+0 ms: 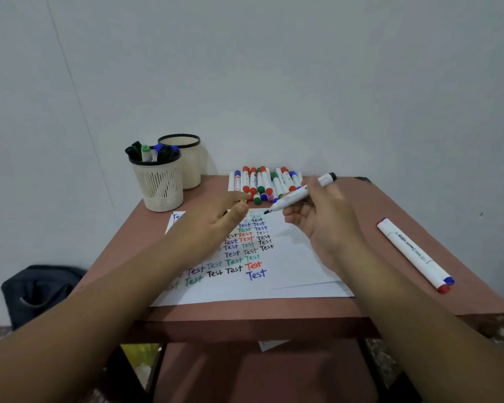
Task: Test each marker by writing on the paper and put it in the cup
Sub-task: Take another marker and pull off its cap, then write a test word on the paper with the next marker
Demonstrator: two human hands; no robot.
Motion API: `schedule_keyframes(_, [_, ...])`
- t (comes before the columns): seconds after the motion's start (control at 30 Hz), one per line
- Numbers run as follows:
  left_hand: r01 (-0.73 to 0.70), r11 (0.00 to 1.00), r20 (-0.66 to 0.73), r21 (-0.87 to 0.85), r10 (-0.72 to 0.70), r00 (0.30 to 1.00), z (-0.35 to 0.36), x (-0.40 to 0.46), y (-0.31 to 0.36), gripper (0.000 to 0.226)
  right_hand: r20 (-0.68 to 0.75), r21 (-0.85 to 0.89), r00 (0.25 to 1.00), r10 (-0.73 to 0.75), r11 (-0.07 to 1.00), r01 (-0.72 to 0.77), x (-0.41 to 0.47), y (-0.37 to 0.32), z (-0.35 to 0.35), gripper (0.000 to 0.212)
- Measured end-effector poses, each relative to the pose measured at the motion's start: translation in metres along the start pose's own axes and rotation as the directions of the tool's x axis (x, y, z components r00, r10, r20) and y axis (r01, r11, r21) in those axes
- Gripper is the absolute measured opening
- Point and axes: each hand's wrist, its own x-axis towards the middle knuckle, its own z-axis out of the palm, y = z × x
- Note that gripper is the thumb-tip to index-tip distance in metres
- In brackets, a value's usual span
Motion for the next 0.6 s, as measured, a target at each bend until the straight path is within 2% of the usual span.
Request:
schedule_keyframes(0.03, [0.016, 0.999, 0.005, 0.032, -0.016, 1.000, -0.001, -0.001, -0.005, 0.075, 0.009, -0.025, 1.000, 0.029, 0.999, -0.029, 0.001, 0.001, -0.004, 0.009])
schedule_keyframes(0.07, [0.024, 0.996, 0.011, 0.086, -0.025, 1.000, -0.001, -0.001, -0.009, 0.066, 0.025, -0.070, 0.998, 0.057, 0.996, -0.056, 0.002, 0.004, -0.008, 0.014])
schedule_keyframes(0.13, [0.052, 0.963, 0.029, 0.266, -0.062, 0.998, 0.004, -0.003, -0.012, 0.047, 0.052, -0.169, 0.994, 0.101, 0.981, -0.091, 0.001, 0.016, -0.015, 0.037])
schedule_keyframes(0.17, [0.063, 0.935, 0.027, 0.349, -0.077, 0.997, 0.007, -0.004, -0.013, 0.043, 0.055, -0.224, 0.992, 0.111, 0.970, -0.096, -0.001, 0.020, -0.016, 0.037])
schedule_keyframes(0.23, [0.060, 0.896, 0.009, 0.440, -0.071, 0.997, 0.013, -0.004, -0.017, 0.040, 0.062, -0.304, 0.992, 0.107, 0.949, -0.084, -0.003, 0.027, -0.018, 0.023])
schedule_keyframes(0.3, [0.069, 0.884, -0.009, 0.462, -0.073, 0.997, 0.015, -0.003, -0.019, 0.040, 0.105, -0.332, 0.987, 0.119, 0.940, -0.078, -0.005, 0.030, -0.018, 0.013])
schedule_keyframes(0.4, [0.082, 0.879, -0.002, 0.470, -0.092, 0.996, 0.015, 0.000, -0.020, 0.042, 0.165, -0.369, 0.977, 0.135, 0.927, -0.066, -0.006, 0.032, -0.015, 0.011])
schedule_keyframes(0.6, [0.100, 0.894, 0.005, 0.437, -0.113, 0.994, 0.015, 0.000, -0.021, 0.056, 0.146, -0.438, 0.981, 0.130, 0.897, -0.053, -0.006, 0.033, -0.013, 0.010])
